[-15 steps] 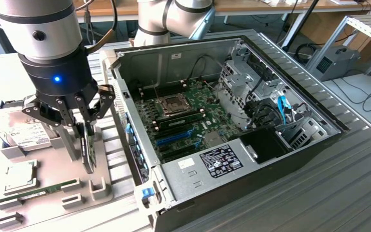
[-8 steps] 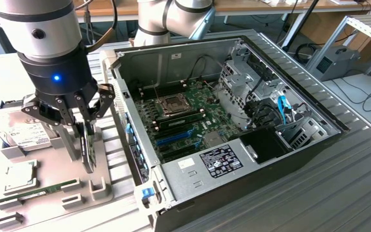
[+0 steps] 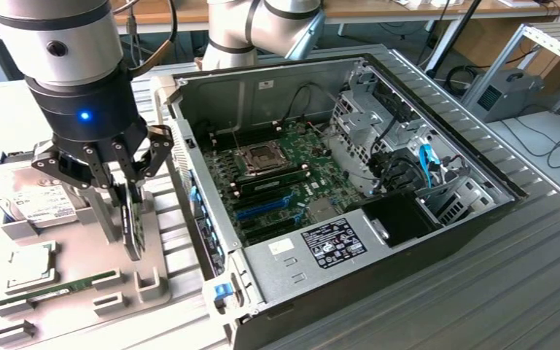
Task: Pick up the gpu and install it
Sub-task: 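Pick up the gpu and move the gpu toward the slot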
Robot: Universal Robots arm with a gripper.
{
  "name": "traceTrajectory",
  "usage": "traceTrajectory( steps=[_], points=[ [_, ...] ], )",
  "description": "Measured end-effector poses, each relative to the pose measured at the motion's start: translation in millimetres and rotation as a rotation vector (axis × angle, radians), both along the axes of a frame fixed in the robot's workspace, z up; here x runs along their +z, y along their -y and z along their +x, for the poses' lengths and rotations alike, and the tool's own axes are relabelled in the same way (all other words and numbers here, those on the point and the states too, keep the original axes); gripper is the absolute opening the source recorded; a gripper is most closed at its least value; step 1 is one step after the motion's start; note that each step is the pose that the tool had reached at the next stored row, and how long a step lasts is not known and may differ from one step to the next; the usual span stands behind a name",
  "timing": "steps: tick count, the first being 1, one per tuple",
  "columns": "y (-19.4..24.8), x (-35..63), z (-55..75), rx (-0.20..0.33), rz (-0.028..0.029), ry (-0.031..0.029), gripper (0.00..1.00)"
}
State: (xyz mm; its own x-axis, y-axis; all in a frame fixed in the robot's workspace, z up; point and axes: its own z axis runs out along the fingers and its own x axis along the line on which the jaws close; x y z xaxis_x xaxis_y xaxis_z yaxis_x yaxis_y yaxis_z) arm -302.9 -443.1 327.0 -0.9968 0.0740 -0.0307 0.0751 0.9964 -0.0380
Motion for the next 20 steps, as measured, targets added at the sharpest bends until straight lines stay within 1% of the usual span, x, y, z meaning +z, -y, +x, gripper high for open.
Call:
traceTrajectory(
  steps=[1,6,12,20],
  points=[
    [0.0,0.2,0.0,0.0,0.0001,0.0,0.26],
    [0.0,12.6,0.0,0.0,0.0,0.0,0.26],
    [0.0,21.7,0.0,0.0,0.0,0.0,0.26],
    [0.0,24.2,0.0,0.0,0.0,0.0,0.26]
  ],
)
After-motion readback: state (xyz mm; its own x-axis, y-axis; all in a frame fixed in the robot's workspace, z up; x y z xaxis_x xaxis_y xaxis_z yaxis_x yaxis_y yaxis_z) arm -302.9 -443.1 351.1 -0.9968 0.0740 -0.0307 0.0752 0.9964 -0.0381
